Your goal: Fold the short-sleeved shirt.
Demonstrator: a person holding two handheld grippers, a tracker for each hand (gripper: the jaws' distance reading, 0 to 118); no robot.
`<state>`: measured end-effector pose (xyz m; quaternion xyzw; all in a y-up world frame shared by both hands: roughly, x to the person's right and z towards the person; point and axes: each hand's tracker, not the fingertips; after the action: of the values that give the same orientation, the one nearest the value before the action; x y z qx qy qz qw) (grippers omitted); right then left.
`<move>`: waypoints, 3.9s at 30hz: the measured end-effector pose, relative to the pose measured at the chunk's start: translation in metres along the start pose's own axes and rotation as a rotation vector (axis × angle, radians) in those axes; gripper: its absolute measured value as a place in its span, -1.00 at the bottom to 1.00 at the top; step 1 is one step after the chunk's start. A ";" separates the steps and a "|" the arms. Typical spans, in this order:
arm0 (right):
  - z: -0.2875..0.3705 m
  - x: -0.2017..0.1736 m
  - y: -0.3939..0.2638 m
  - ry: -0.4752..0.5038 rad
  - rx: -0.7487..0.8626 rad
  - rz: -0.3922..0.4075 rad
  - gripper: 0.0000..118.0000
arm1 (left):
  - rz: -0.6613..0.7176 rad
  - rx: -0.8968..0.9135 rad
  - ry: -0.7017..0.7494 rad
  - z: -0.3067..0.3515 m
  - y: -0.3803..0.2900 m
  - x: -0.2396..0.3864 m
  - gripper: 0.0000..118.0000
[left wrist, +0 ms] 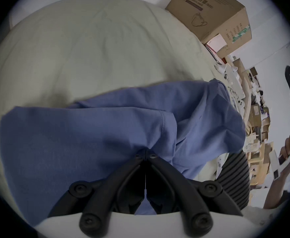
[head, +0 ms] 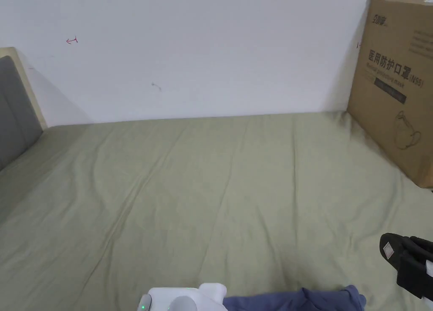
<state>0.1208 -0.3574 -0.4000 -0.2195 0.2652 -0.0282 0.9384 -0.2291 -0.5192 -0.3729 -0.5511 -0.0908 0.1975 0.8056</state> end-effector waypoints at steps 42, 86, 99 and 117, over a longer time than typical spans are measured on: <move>-0.012 -0.034 0.006 0.024 -0.087 0.019 -1.00 | 0.418 0.121 -0.458 0.029 -0.020 -0.151 -0.80; 0.011 0.006 -0.007 0.048 -0.067 -0.038 -1.00 | -0.114 0.301 -0.110 0.112 0.000 0.056 -0.96; 0.010 0.018 -0.008 0.017 -0.087 -0.118 -1.00 | 0.044 -0.004 -0.075 -0.047 0.010 0.069 -0.97; 0.048 -0.014 0.023 0.009 0.201 0.026 -1.00 | -0.116 1.124 0.287 0.220 -0.040 0.075 -0.96</move>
<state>0.1320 -0.3148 -0.3665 -0.1207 0.2682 -0.0438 0.9548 -0.2322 -0.3126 -0.2590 -0.0542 0.1078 0.0944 0.9882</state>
